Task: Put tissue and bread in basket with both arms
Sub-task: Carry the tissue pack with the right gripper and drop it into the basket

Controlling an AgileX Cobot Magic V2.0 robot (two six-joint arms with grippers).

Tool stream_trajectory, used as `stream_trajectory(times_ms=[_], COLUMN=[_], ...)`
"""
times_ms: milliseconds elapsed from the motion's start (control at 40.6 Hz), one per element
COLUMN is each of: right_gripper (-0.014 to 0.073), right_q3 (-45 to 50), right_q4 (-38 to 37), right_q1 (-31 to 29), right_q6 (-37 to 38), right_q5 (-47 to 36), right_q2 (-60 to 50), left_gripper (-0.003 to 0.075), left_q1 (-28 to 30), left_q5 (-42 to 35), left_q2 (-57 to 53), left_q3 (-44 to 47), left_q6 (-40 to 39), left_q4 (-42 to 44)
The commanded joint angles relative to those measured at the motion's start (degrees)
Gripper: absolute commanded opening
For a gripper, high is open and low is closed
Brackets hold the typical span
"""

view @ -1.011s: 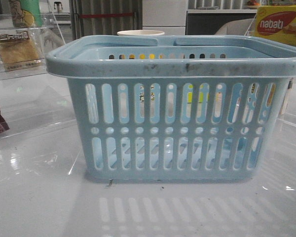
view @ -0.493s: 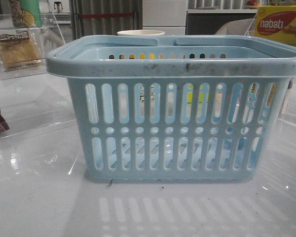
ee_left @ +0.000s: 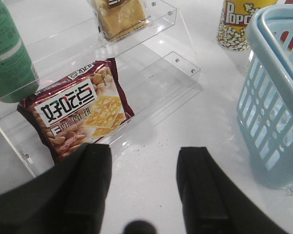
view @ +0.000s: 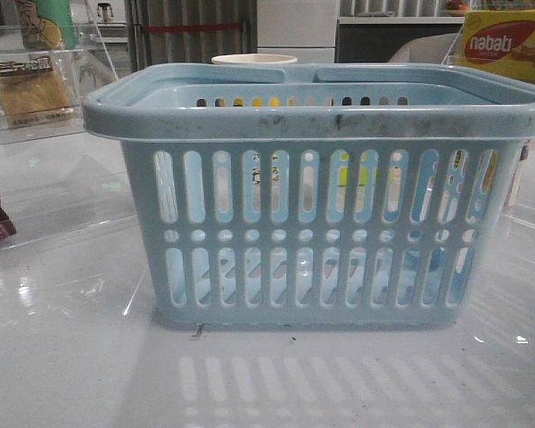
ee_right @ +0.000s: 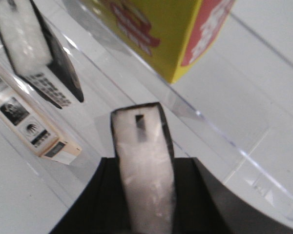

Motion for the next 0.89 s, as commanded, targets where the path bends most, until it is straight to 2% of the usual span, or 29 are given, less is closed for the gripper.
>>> stream_trajectory(times_ms=[0, 247, 444, 666, 863], right_gripper=[0.0215, 0.0215, 0.0215, 0.0215, 0.0215], right_q3=[-2.17, -2.17, -2.10, -0.99, 2.27], right_q4=[-0.32, -0.26, 1.91, 4.11, 4.11], right_q1=[1.22, 7.07, 16.73, 29.28, 35.65], right_q6=[0.06, 0.06, 0.06, 0.06, 0.06], right_q5=[-2.70, 1.30, 5.77, 9.16, 8.81], right_q2=[-8.02, -20.41, -28.22, -28.05, -23.76], left_gripper=[0.0380, 0.0380, 0.0380, 0.0380, 0.0380], left_q1=[-0.45, -0.45, -0.45, -0.45, -0.45], left_q5=[-4.71, -4.71, -4.71, -4.71, -4.49], left_q2=[0.21, 0.21, 0.21, 0.21, 0.21], left_q3=[-2.07, -2.07, -2.07, -2.07, -2.07], left_q6=[-0.08, -0.08, -0.08, -0.08, -0.08], left_q4=[-0.20, -0.20, -0.20, -0.20, -0.20])
